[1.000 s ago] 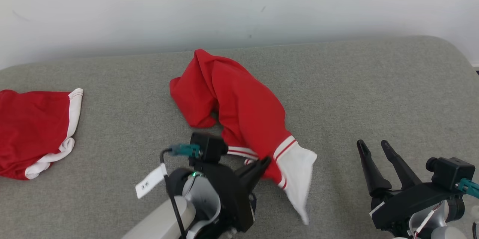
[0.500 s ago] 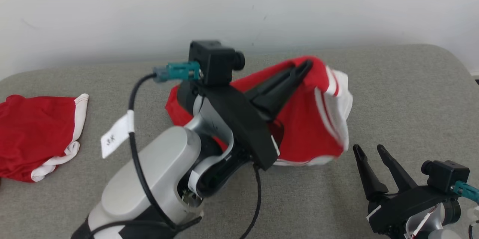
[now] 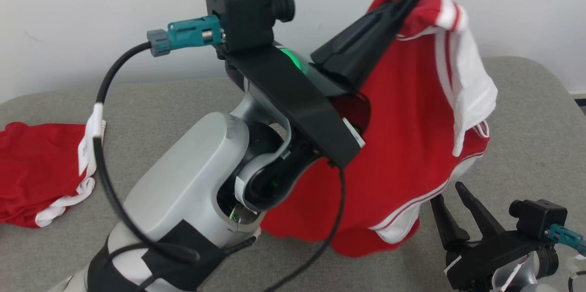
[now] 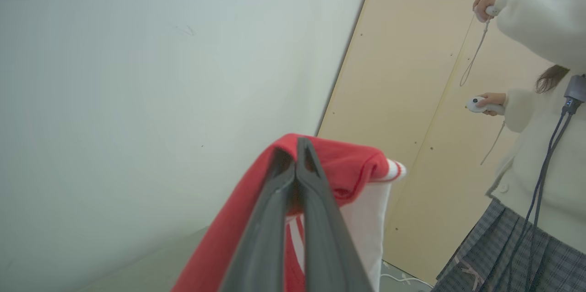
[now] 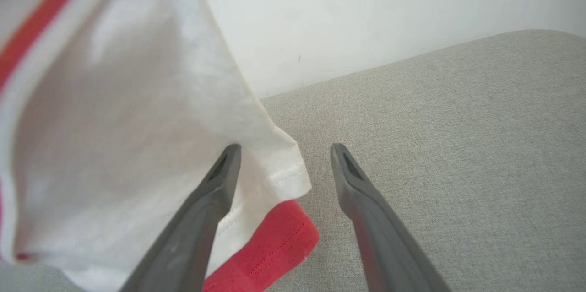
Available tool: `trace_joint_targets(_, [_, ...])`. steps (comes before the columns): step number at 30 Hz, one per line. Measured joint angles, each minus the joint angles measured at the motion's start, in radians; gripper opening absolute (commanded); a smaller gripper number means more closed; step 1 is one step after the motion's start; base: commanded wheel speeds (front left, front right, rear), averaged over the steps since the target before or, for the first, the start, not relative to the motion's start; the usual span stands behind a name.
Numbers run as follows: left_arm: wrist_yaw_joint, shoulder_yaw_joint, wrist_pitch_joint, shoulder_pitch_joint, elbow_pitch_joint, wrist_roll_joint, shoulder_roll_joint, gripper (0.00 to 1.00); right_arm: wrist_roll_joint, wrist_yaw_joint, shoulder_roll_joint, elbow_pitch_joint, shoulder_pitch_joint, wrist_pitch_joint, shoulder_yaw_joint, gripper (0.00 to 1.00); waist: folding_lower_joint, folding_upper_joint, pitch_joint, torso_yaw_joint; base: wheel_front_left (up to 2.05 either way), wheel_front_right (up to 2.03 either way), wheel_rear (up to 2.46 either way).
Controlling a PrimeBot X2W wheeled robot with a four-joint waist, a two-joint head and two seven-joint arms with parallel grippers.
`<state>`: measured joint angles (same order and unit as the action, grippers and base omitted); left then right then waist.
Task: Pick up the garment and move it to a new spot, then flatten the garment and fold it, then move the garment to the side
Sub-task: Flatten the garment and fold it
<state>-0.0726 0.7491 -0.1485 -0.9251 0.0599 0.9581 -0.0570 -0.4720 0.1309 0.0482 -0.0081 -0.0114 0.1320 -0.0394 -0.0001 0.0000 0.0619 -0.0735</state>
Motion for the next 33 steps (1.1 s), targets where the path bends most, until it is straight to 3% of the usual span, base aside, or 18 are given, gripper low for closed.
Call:
trace_joint_targets(3, [-0.021,-0.015,0.004,0.023,-0.067,0.007,-0.017,0.00,-0.001,0.000,0.000,0.001,0.000,-0.001,0.004,1.00,0.0000,0.0000,0.003,-0.007,0.00,0.00,0.00])
trace_joint_targets(9, [-0.060,-0.055,0.044,0.124,-0.285,-0.006,-0.123,0.00,-0.003,0.000,0.000,0.003,0.003,-0.009,0.006,1.00,0.0000,0.0001,0.018,-0.016,0.00,0.00,0.00])
trace_joint_targets(16, [-0.105,-0.085,0.112,0.160,-0.499,-0.050,-0.195,0.02,-0.003,0.000,0.000,0.002,0.018,-0.010,0.002,1.00,0.0001,0.0001,0.042,-0.016,0.00,0.00,0.00])
trace_joint_targets(17, [-0.113,-0.090,0.122,0.159,-0.519,-0.054,-0.202,0.23,-0.003,0.000,0.000,0.002,0.018,-0.010,0.002,1.00,0.0002,0.0001,0.044,-0.016,0.00,0.00,0.00])
trace_joint_targets(20, [-0.135,-0.108,0.152,0.160,-0.569,-0.063,-0.217,0.28,-0.003,0.000,0.000,0.002,0.019,-0.010,0.000,1.00,0.0001,0.0001,0.048,-0.014,0.00,0.00,0.00])
trace_joint_targets(21, [-0.144,-0.118,0.162,0.160,-0.585,-0.064,-0.222,0.44,-0.003,0.000,0.000,0.003,0.020,-0.010,0.000,1.00,0.0001,0.0001,0.049,-0.013,0.00,0.00,0.00])
trace_joint_targets(23, [-0.158,-0.130,0.179,0.160,-0.608,-0.065,-0.233,0.50,-0.003,0.000,0.000,0.004,0.021,-0.010,0.000,1.00,0.0001,0.0000,0.050,-0.012,0.00,0.00,0.00])
trace_joint_targets(24, [-0.167,-0.138,0.187,0.161,-0.620,-0.065,-0.238,0.99,-0.003,0.000,0.000,0.004,0.021,-0.009,0.001,1.00,0.0001,0.0000,0.050,-0.011,0.00,0.00,0.00])
trace_joint_targets(33, [-0.177,-0.157,0.216,0.200,-0.663,-0.060,-0.269,1.00,-0.003,0.000,0.000,0.007,0.021,-0.009,-0.005,1.00,0.0001,0.0001,0.047,0.002,0.00,0.00,0.00])
